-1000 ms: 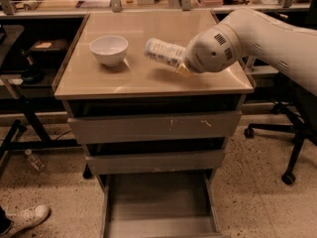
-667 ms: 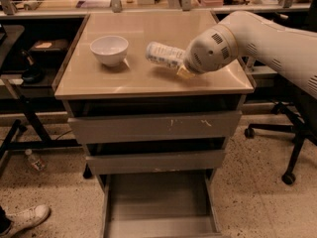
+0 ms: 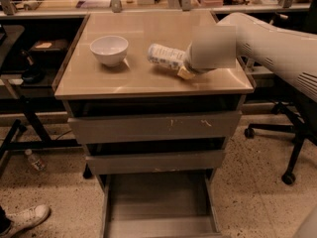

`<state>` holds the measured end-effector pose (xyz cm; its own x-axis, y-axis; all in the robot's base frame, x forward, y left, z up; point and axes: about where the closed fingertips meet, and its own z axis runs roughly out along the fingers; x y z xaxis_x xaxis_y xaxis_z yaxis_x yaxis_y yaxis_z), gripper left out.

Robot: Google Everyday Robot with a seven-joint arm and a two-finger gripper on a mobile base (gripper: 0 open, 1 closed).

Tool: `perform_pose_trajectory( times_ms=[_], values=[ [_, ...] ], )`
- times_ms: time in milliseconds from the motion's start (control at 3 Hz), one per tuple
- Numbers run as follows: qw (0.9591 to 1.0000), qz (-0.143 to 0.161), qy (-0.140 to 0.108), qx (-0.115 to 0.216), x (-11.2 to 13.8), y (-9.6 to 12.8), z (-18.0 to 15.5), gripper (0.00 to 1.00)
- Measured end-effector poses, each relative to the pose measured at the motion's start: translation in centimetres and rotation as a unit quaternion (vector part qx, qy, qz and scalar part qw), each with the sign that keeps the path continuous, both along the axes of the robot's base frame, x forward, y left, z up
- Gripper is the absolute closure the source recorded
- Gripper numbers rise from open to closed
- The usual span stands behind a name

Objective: Pick blue plastic bottle from bottom drawer and place on counter

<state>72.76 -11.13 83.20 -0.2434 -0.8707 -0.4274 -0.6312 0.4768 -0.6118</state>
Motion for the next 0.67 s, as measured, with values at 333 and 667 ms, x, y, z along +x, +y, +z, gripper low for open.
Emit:
perform_pose_trajectory(
  times_ms=[333, 667],
  values=[
    [1.0, 0.0, 0.0, 0.0, 0.01, 0.0, -0.02, 0.8],
    [1.0, 0.0, 0.0, 0.0, 0.01, 0.0, -0.01, 0.57]
  ],
)
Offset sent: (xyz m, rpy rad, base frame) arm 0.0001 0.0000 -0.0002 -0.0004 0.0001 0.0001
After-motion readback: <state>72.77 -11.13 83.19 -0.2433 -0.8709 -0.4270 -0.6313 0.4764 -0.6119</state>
